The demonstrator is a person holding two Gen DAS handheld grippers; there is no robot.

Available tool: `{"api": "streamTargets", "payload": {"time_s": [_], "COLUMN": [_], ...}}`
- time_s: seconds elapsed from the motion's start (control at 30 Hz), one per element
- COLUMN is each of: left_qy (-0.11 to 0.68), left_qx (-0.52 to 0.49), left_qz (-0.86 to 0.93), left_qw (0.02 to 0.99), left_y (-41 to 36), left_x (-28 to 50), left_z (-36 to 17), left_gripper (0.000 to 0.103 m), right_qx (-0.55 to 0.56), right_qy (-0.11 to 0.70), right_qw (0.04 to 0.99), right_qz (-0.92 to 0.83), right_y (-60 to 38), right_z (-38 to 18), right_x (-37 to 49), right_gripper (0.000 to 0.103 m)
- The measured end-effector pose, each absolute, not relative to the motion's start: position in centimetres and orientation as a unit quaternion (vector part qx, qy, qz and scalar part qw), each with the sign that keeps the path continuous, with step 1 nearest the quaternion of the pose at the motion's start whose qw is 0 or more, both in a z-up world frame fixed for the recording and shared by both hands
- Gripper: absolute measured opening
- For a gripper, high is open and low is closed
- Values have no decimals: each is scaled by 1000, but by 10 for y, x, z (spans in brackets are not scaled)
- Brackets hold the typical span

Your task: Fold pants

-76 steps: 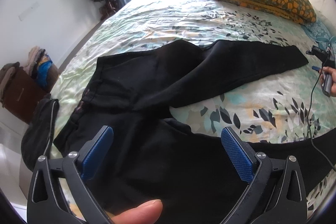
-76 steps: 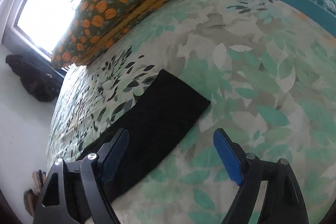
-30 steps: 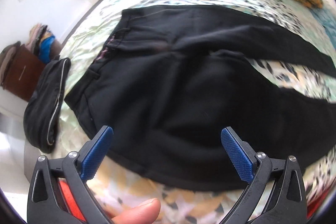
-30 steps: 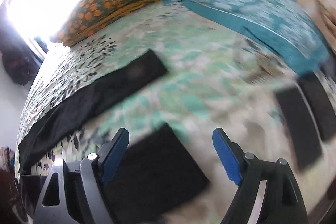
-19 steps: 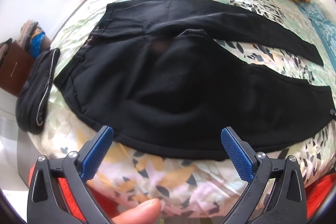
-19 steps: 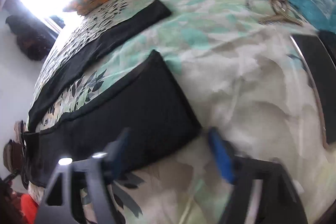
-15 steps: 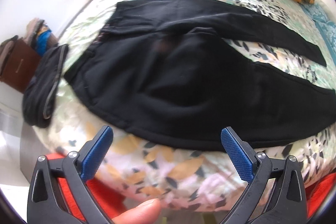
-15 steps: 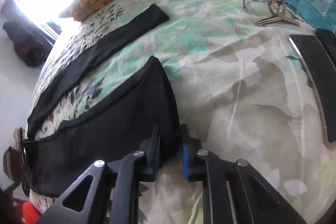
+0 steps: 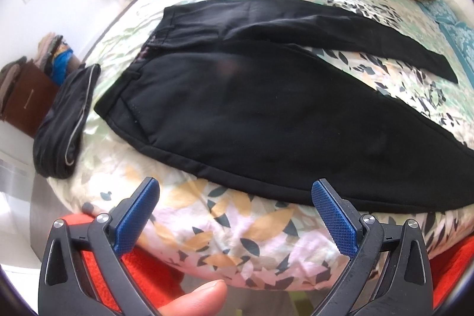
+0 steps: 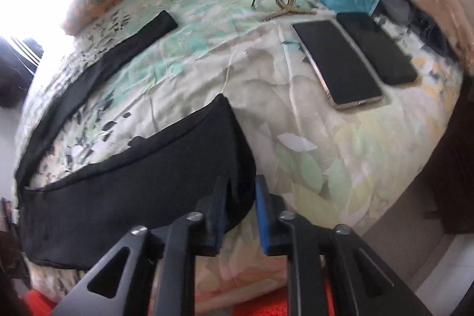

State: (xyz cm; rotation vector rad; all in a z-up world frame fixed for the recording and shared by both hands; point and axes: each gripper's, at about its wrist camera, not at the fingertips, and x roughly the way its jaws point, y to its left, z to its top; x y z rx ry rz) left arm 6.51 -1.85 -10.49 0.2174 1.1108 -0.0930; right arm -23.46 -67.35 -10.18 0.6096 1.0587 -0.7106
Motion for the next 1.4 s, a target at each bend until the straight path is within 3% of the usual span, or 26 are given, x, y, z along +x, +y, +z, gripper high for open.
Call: {"api": "streamTargets", "payload": {"time_s": [0.03,0.07,0.1,0.3,0.7,1.07,1.27,1.4], "left_qy": [522,517,511,491,507,530,538,546], "left_qx": [104,106,109,127,105,103,122,120], "left_qz": [-43,-40,-39,-53,-69,-91,-81,-85], "left_qw": [845,849,852,860,853,837,830,825], "left_y": [-20,-22,-25,-37,-30,-35,-27,-20], "left_x": [65,65,65,55,56,89,134,143], "left_z": [-105,-106,-106,-101,-110,-139,-171,-193], "left_gripper": [103,103,103,103,103,103,103,103], "right_qx": [251,224,199,91,-18,34,125,125], "right_qy": [482,470,454,398,421,448,467,486], "right_qw": [765,772,782,861,900,883,859,846], "right_qz": [-347,-364,-377,-303,-115,-133,-167,-180], "right_y": [-669,-664,-656,-551,-371,-394,-433,-446], "right_z": [-93,-84,-73,-27,-51,-72,-99,-123], "right_x": [-234,-235,-234,-215,-143,-135,-114,-103], "right_gripper": [76,88,94,97,100,100,100,100]}}
